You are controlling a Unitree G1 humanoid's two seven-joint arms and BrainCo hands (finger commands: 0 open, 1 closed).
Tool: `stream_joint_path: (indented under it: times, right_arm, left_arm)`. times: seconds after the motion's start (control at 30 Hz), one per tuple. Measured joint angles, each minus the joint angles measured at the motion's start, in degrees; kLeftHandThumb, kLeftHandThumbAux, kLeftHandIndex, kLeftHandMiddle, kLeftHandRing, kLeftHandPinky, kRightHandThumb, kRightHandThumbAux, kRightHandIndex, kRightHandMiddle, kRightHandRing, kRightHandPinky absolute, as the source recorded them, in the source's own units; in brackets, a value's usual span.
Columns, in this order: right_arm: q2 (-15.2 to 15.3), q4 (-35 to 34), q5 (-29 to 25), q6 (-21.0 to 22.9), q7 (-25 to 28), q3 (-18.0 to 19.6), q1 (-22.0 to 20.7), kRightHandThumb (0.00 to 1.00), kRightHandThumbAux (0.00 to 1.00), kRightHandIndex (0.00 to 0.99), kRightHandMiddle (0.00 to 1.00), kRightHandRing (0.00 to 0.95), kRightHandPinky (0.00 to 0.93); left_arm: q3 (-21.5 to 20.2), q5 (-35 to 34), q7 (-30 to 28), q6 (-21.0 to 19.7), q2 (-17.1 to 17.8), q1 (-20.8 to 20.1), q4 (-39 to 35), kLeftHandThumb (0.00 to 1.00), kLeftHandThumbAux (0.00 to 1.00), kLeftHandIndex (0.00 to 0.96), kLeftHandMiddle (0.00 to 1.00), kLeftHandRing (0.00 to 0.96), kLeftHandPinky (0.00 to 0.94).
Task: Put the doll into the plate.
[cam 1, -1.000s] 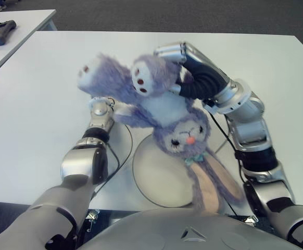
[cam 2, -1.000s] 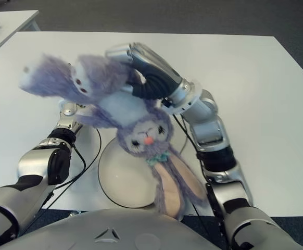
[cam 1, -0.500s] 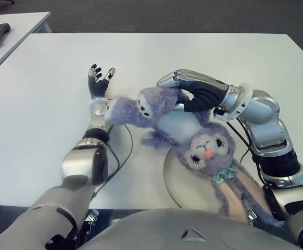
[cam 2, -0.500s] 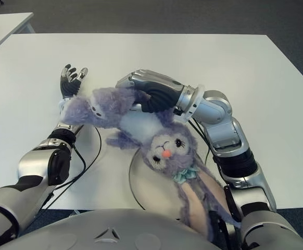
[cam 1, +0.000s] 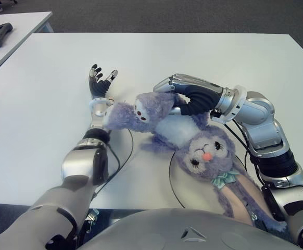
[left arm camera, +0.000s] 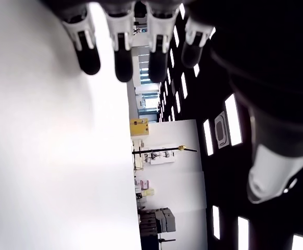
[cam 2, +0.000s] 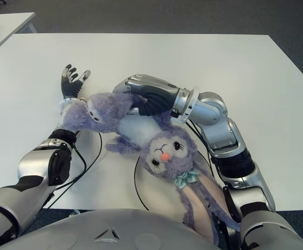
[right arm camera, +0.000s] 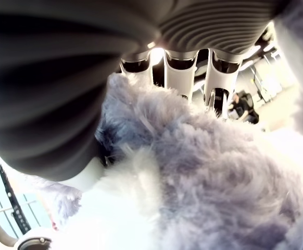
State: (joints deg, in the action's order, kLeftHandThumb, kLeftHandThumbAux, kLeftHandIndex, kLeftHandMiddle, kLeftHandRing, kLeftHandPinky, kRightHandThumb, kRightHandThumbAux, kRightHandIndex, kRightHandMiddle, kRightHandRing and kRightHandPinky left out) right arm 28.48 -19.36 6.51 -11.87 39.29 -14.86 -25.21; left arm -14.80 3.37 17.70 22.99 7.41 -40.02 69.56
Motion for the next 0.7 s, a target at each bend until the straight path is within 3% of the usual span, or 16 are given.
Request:
stream_joint_path:
  times: [0.43, 0.7]
  right_arm:
    - [-1.05, 2.19, 0.49, -2.29, -1.50, 0.00, 0.27, 0.701, 0.722, 0.438, 0.777, 0.771, 0.780]
    - [-1.50, 4.38, 0.45, -3.70, -2.34, 0.03, 0.27, 0.701, 0.721, 0.439, 0.795, 0.784, 0.774]
  left_arm:
    - [-0.14, 0.00, 0.00, 0.34, -0.13, 0.00, 0.00, 0.000, 0.692, 0.100, 0.158, 0.137, 0.143]
    - [-0.11, 0.03, 0.01, 0.46, -0.14, 0.01, 0.00, 0.000, 0.667, 0.112, 0.172, 0.154, 0.159]
